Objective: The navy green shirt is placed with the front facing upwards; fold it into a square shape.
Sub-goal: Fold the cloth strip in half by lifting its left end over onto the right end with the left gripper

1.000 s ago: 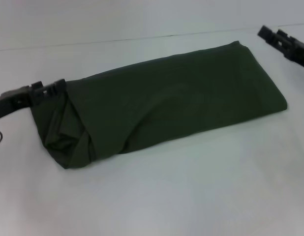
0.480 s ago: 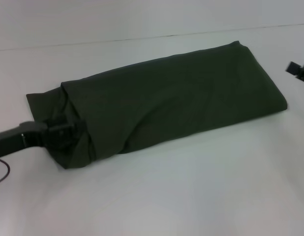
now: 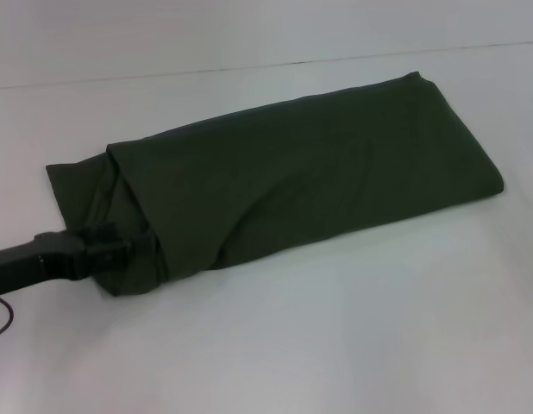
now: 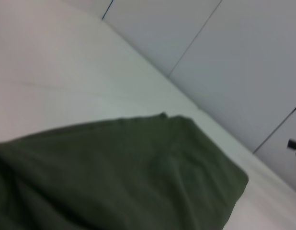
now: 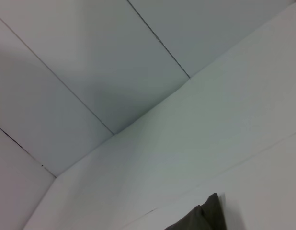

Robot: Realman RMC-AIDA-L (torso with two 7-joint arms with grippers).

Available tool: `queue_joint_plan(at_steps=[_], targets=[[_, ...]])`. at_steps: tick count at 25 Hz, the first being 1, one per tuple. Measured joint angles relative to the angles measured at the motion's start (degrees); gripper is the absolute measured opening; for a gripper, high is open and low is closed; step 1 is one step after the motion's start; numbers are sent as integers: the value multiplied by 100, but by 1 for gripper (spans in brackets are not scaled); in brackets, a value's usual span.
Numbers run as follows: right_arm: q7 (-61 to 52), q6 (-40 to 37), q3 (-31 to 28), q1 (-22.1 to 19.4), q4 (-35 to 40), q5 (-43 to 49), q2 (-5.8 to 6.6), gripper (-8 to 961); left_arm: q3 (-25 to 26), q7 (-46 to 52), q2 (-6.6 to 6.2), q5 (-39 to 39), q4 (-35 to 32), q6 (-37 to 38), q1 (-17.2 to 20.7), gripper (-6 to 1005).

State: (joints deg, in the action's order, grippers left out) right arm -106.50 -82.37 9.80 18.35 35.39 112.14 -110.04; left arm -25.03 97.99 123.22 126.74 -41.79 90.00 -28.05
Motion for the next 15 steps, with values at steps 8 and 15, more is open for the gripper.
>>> queue_joint_plan(at_steps=[8, 15], targets=[[-183, -53, 111, 107, 7, 9, 22, 853, -52, -48, -3, 533, -98, -110, 3, 949], [-198, -54, 118, 124, 7, 9, 26, 851, -102, -61, 1, 769, -128, -130, 10, 946]])
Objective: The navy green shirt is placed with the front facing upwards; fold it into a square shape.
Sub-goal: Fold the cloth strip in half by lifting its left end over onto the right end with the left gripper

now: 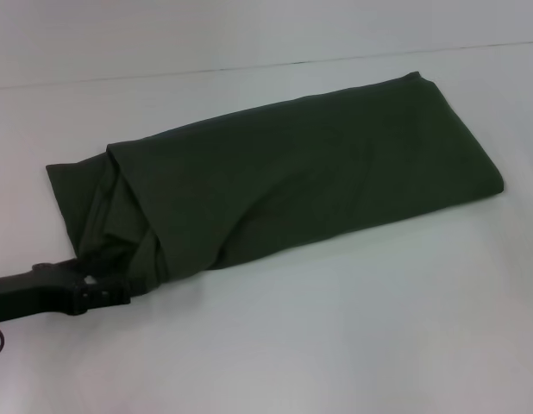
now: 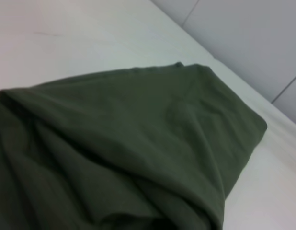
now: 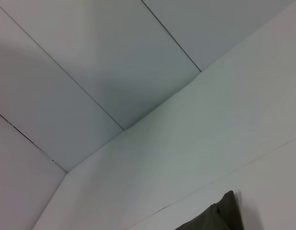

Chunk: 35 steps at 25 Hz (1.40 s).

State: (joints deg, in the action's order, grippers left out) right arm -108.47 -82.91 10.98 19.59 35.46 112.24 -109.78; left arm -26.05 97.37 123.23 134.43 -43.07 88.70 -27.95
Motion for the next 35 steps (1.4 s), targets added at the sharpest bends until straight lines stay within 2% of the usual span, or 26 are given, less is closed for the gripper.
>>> queue_joint_plan(at_steps=[14, 26, 35], targets=[[-4, 4, 1, 1, -21, 0, -11, 851, -366, -8, 56, 15, 79, -287, -72, 939], [-4, 7, 1, 17, -31, -24, -31, 851, -401, 47, 61, 11, 125, -507, -174, 934], [11, 13, -31, 27, -39, -36, -34, 851, -472, 50, 61, 5, 121, -448, -209, 754]])
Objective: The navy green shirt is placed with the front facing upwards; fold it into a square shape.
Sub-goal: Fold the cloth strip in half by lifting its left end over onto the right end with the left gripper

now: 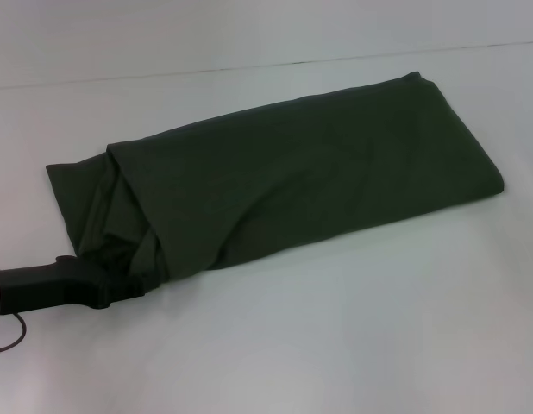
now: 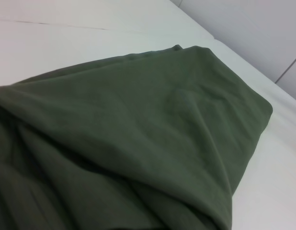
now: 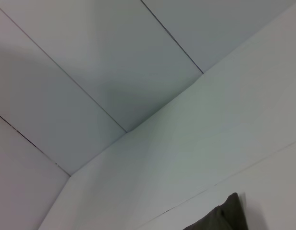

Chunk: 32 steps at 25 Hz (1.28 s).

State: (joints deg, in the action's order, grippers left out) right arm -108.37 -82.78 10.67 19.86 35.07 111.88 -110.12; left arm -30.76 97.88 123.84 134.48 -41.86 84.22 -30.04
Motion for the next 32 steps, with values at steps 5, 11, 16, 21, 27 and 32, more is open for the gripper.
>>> queue_joint_plan(at_steps=[5, 11, 16, 21, 27, 32], targets=[[6, 0, -12, -3, 0, 0, 0, 850, -2, 5, 0, 2, -1, -26, -6, 592], [29, 0, -9, -14, 0, 1, -15, 850, -64, 5, 0, 9, 44, -53, -55, 346], [32, -9, 4, -20, 0, 12, -17, 850, -70, 4, 0, 3, 49, -3, -71, 42], [34, -16, -5, -36, 0, 9, -18, 850, -57, 4, 0, -4, 49, -6, -69, 42], [36, -5, -3, -35, 0, 5, -29, 850, -10, 150, -2, -4, 14, -290, -26, 43], [11, 0, -15, -41, 0, 2, -34, 850, 28, 265, -8, 18, -93, -517, 39, 44]])
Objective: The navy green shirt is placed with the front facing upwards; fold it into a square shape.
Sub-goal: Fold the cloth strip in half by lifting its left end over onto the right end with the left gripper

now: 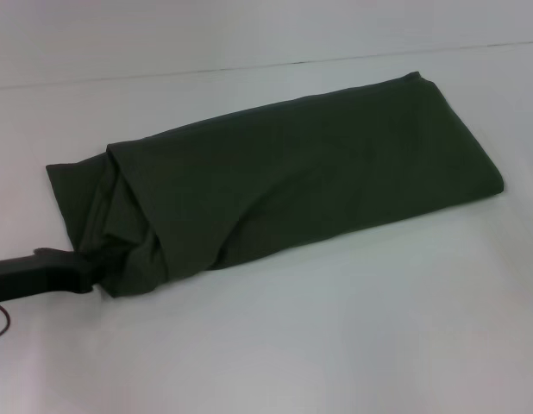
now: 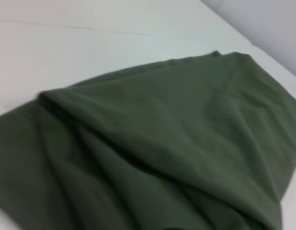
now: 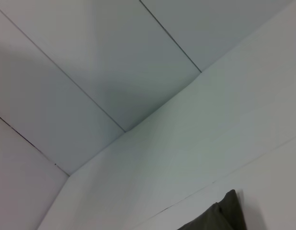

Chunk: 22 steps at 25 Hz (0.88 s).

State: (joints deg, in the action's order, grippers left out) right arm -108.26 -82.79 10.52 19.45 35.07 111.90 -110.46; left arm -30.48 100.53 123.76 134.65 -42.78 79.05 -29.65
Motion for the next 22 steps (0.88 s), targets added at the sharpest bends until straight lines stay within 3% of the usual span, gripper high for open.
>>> queue_joint_plan(at_steps=[6, 22], targets=[[-20, 12, -7, 41, 0, -8, -1, 850, 121, 66, -12, -18, -196, 15, 31, 71], [-12, 40, -14, 58, -10, -20, 2, 851, 363, 267, -77, 1, -413, 1105, 39, 142]])
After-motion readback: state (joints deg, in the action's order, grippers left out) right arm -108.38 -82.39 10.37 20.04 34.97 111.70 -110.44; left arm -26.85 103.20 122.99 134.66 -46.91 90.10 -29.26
